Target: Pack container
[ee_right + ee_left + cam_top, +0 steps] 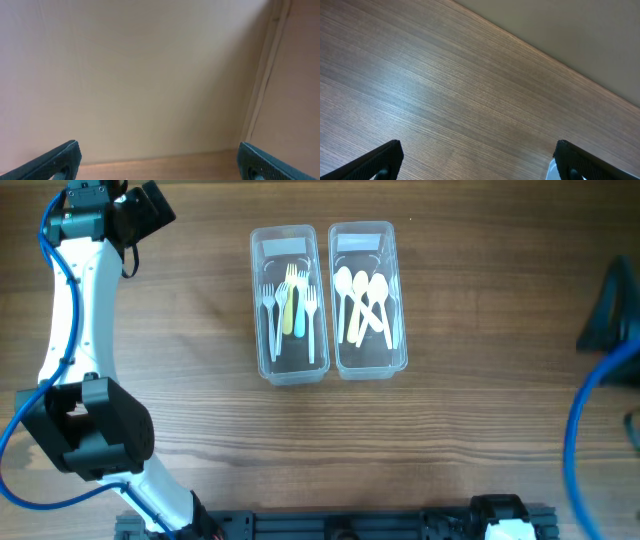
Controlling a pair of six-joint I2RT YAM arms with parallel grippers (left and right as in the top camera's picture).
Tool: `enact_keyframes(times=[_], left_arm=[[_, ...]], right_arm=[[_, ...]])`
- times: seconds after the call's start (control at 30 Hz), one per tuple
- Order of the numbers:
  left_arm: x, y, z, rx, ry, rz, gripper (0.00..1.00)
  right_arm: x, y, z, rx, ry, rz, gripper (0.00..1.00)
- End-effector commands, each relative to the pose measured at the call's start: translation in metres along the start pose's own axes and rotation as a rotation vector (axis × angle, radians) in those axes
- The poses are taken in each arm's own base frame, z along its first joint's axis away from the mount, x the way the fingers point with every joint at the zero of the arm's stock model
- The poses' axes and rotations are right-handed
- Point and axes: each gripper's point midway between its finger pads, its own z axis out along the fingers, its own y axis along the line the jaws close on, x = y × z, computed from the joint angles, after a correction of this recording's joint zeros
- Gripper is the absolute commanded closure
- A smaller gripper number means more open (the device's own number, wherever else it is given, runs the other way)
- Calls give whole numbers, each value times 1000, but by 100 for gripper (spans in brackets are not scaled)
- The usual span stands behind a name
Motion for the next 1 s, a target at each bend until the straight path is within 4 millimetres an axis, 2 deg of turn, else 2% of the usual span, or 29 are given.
enact_keyframes(times=[0.0,0.13,0.27,0.4,0.67,0.97], left_arm=[[-14,-4,-17,13,-46,-1,0],[-14,-5,-17,14,-46,-1,0],[-14,-4,-17,13,-46,-1,0],[-14,-4,-17,13,-46,-1,0],[-14,-4,-17,13,-46,-1,0],[-14,-4,-17,13,-46,-1,0]], right_arm=[[49,10,-12,-64,-6,-3,0],[93,11,-17,-73,-71,59,0],[148,24,-16,-146,-112,78,0],[187,32,-13,-192,-148,78,0],[242,36,-6,-205,-134,137,0],[278,41,3,-220,-93,139,0]])
